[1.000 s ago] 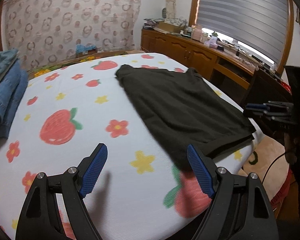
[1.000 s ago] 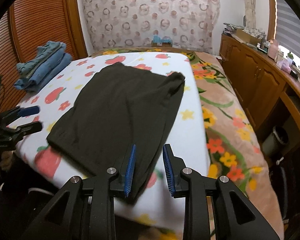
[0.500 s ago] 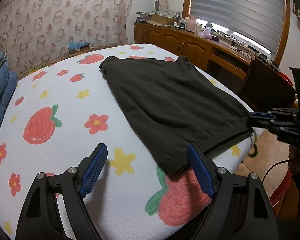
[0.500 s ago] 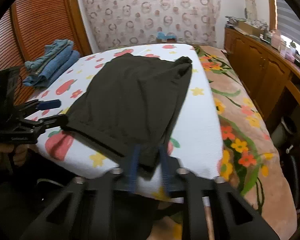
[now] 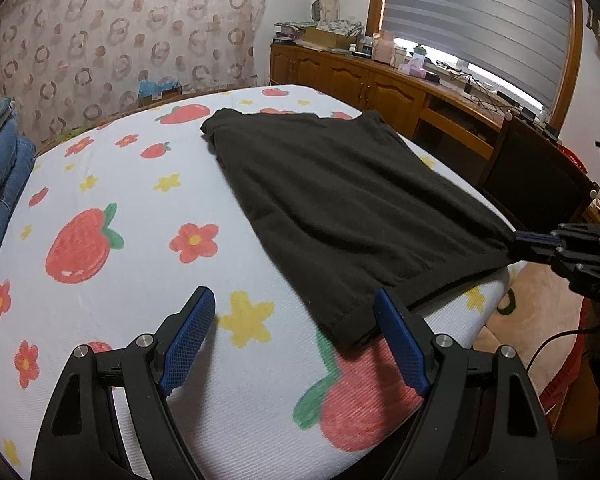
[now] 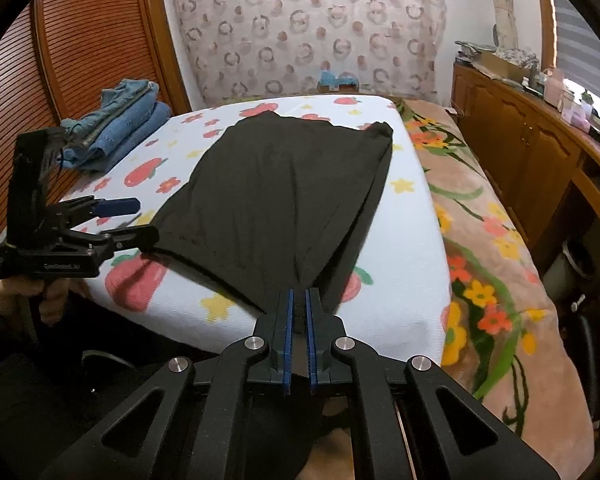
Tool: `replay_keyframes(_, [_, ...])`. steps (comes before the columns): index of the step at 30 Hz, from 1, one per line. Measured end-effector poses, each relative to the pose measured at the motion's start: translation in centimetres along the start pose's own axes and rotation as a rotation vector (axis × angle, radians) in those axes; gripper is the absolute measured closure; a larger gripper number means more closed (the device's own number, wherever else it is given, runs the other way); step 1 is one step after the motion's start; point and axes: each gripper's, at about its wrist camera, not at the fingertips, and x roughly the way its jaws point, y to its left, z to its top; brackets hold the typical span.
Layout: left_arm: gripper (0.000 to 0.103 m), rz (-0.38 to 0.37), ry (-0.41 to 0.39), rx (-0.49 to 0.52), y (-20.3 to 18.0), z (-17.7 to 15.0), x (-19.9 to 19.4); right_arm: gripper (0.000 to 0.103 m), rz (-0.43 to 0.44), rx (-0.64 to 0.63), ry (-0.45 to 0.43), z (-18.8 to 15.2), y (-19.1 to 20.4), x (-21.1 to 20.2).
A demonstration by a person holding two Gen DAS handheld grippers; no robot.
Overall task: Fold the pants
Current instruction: 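Grasp the folded shorts end with the right gripper and lift it, then grasp the shorts end with the left gripper beside the right gripper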
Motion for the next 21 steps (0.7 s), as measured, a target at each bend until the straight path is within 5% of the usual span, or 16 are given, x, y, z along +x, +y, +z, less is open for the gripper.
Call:
replay_keyframes(3, [0.02, -0.02, -0.024, 0.0, -0.1, 0.4, -0.5, 0.094, 0.002, 0.021, -0.013, 0.3, -0.2, -0.2])
replay_keyframes(12, [0.048, -0.081, -0.008, 0.005, -0.6, 0.5, -0.2, 0.071, -0.043, 0.04, -0.027, 0.7, -0.1, 0.8])
replay_keyframes(21, [0.048, -0.086, 0.026, 0.004, -0.8, 0.0, 0.4, 0.07, -0.065, 0.045, -0.002, 0.5, 0.2, 1.9])
